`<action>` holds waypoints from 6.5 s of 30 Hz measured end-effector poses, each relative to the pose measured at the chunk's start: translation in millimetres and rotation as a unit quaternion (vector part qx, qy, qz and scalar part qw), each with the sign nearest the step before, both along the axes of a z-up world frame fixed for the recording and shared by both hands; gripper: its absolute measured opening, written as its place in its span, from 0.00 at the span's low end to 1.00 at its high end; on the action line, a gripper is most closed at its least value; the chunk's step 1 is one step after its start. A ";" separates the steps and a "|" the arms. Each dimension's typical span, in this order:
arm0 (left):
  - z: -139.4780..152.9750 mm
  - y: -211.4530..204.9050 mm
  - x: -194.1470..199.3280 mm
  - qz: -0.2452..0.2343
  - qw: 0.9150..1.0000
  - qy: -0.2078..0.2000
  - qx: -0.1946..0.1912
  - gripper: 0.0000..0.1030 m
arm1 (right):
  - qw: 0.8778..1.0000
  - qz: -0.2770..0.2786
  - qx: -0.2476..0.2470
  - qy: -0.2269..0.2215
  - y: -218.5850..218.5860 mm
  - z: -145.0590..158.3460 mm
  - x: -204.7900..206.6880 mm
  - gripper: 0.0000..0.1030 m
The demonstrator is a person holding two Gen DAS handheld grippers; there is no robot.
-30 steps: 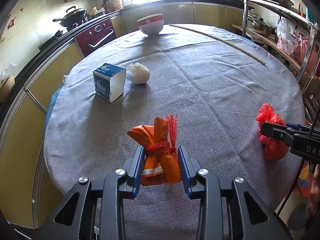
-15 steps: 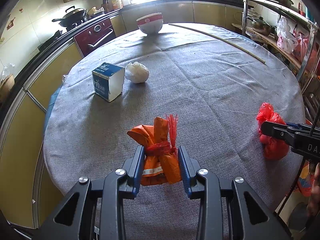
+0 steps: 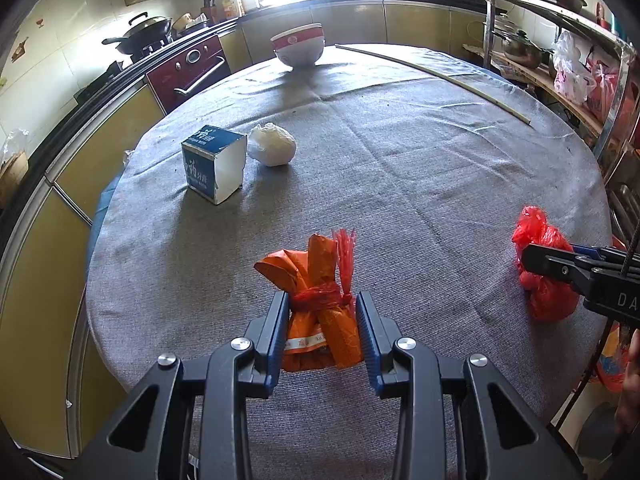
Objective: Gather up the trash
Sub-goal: 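Carry the orange bag and red bag toward the red basket with both tools, then lower both bags into the red basket and open both tools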
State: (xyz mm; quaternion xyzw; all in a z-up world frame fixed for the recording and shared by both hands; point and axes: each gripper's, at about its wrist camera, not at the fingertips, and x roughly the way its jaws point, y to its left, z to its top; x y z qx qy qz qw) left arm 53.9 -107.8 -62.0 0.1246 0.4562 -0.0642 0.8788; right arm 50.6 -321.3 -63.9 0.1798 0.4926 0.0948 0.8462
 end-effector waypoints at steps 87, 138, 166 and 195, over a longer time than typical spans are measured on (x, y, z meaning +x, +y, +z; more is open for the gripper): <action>37.8 -86.5 -14.0 -0.089 0.994 -0.043 0.041 0.35 | 0.995 -0.062 0.056 -0.053 -86.5 28.6 -61.8 0.46; 51.7 -216.6 -42.6 -0.237 0.968 -0.061 0.065 0.35 | 0.973 -0.148 -0.158 -0.075 -143.2 59.8 -114.8 0.46; 14.3 -282.3 -88.0 -0.404 0.909 0.097 -0.041 0.35 | 0.959 -0.280 -0.043 0.009 -249.0 17.3 -198.7 0.46; 28.0 -205.2 -62.1 -0.321 0.945 0.046 -0.046 0.64 | 0.958 -0.287 0.021 -0.025 -234.2 35.8 -177.4 0.58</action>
